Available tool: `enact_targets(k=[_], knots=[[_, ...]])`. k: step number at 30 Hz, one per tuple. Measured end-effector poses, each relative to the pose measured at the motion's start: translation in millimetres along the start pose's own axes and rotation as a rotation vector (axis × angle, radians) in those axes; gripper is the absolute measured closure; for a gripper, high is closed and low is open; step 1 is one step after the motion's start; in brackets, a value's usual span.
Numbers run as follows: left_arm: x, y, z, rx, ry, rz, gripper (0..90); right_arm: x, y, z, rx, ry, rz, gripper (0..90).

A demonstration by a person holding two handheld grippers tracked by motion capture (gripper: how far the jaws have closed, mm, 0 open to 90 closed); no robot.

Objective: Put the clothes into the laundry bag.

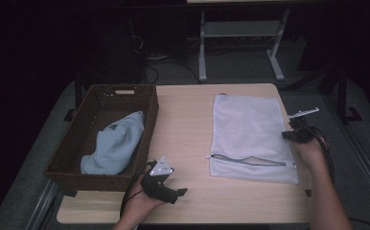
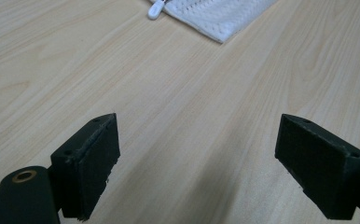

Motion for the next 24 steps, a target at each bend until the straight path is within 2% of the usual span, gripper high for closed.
enact_targets(k=[3,7,8,12,14,17,21,24], knots=[[0.0,0.0,0.0,0.000,0.000,0.000,13.2,1.6,1.6,-3.9,0.004,-0.012,0.002,89.5],[0.0,0.0,0.1,0.000,0.000,0.001,13.2,6.1,4.4,-12.9,0.002,-0.054,-0.023,89.5],[0.0,-0.1,0.0,-0.001,0.000,0.001,13.1,6.9,5.5,-14.7,0.017,-0.048,-0.017,89.5],[0.0,-0.1,-0.1,-0.001,0.000,0.000,13.2,8.0,6.5,-17.6,0.026,-0.054,-0.018,89.5],[0.0,-0.1,0.0,-0.001,0.000,0.001,13.2,9.1,7.7,-21.0,0.055,-0.049,-0.011,89.5],[0.0,0.0,-0.1,-0.001,0.000,0.002,13.2,9.5,8.4,-23.1,0.072,-0.038,-0.006,89.5],[0.1,-0.1,-0.1,-0.001,-0.002,0.004,13.2,7.1,10.8,-20.3,0.061,-0.040,-0.024,89.4],[-0.1,0.0,-0.1,-0.002,-0.003,0.005,13.2,2.3,17.1,-14.1,0.034,-0.039,-0.049,86.8]])
Point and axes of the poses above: each handheld gripper's, and its own axes: y roughly backward along the jaws, x roughly out of its underside, z roughly to its left, the point moved 5 cm from there along -y, roughly forward along the jaws, and after that the axes turned 11 degrees about -z, right-handed, at the moved point
